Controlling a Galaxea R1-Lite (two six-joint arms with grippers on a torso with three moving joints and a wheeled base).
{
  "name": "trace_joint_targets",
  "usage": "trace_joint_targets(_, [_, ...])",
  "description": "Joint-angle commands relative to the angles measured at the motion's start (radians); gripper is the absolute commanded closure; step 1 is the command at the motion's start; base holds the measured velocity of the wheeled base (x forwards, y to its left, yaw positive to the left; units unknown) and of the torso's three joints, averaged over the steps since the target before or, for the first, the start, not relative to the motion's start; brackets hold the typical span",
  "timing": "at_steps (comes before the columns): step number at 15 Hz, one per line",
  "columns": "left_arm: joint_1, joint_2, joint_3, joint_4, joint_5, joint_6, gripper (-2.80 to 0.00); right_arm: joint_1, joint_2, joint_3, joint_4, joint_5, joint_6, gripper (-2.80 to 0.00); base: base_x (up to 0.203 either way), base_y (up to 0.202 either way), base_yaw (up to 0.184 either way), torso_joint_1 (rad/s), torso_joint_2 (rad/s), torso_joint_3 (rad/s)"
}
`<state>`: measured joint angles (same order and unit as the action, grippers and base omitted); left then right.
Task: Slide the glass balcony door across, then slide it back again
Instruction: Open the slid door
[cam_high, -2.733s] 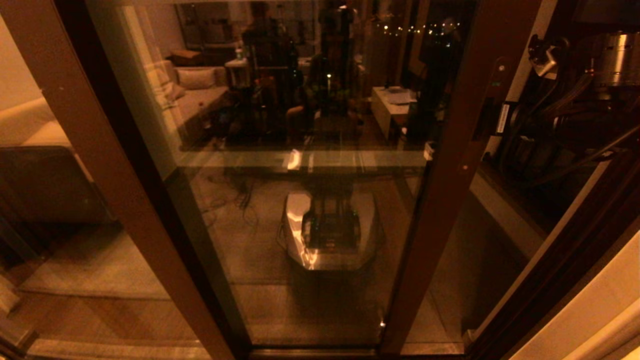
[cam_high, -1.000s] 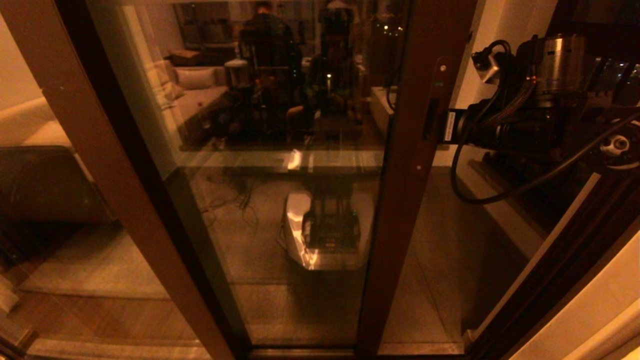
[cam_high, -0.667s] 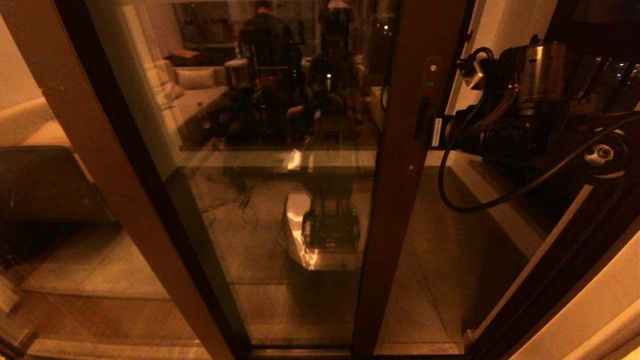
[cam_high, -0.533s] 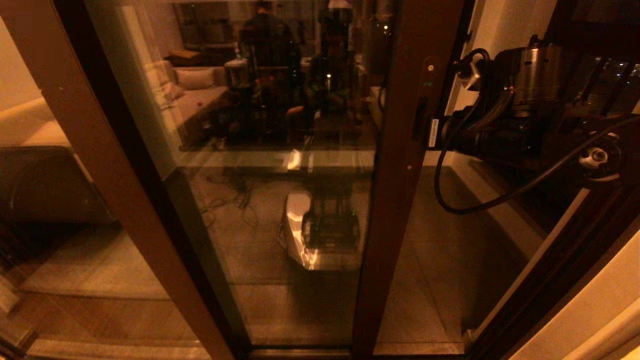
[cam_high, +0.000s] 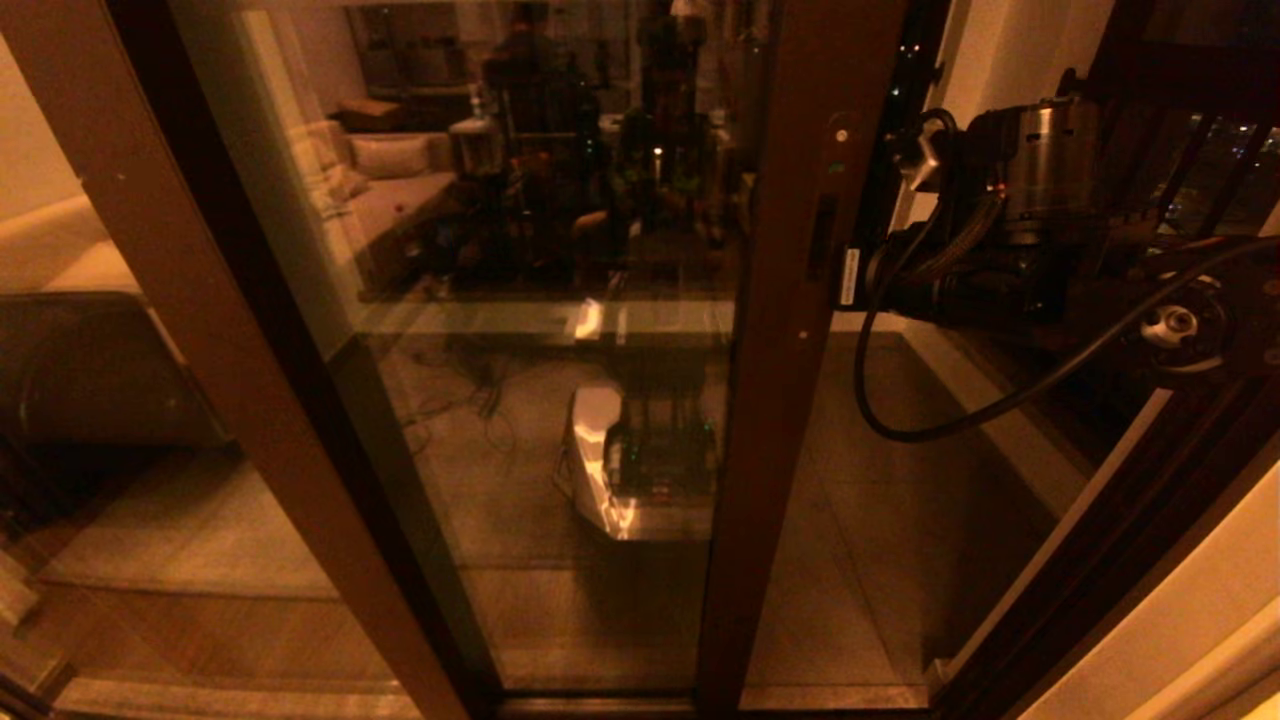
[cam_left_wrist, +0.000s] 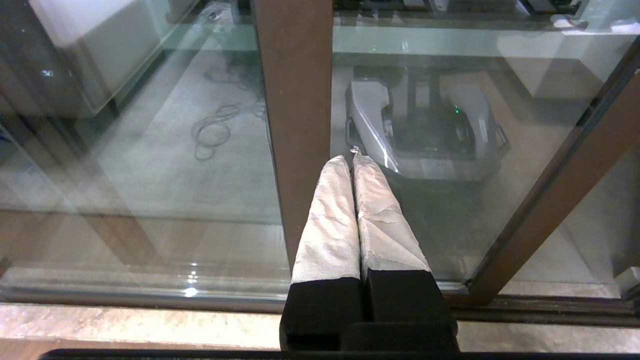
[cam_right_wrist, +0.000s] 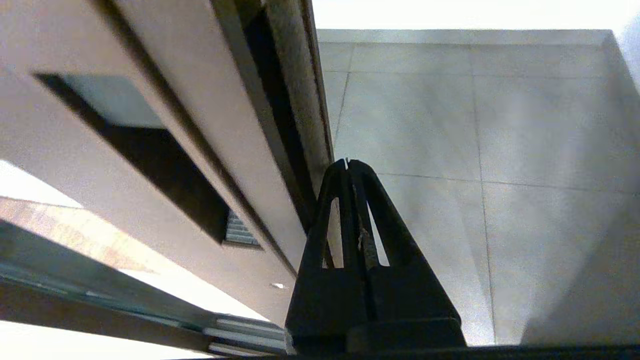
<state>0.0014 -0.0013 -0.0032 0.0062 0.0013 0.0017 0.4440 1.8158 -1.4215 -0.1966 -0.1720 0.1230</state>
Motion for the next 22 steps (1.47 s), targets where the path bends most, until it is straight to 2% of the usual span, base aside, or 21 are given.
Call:
trace_joint_targets(1, [0.0, -0.001, 0.0, 0.0, 0.0, 0.0, 0.0, 0.009, 0.007, 0.003, -0.004, -0.001, 0.001, 0.0, 0.0, 0.0, 0.0, 0.0, 0.0, 0.0])
trace_joint_targets(16, [0.0, -0.001, 0.0, 0.0, 0.0, 0.0, 0.0, 0.063, 0.0, 0.007, -0.015, 0.0, 0.05, 0.0, 0.0, 0.0, 0.0, 0.0, 0.0, 0.0])
trace_joint_targets(19, [0.0, 0.0, 0.0, 0.0, 0.0, 0.0, 0.0, 0.108, -0.01, 0.023, -0.015, -0.001, 0.068, 0.0, 0.0, 0.0, 0.0, 0.0, 0.0, 0.0])
trace_joint_targets(22, [0.0, -0.001, 0.0, 0.0, 0.0, 0.0, 0.0, 0.12, -0.001, 0.024, -0.015, -0.023, 0.067, 0.0, 0.0, 0.0, 0.0, 0.0, 0.0, 0.0])
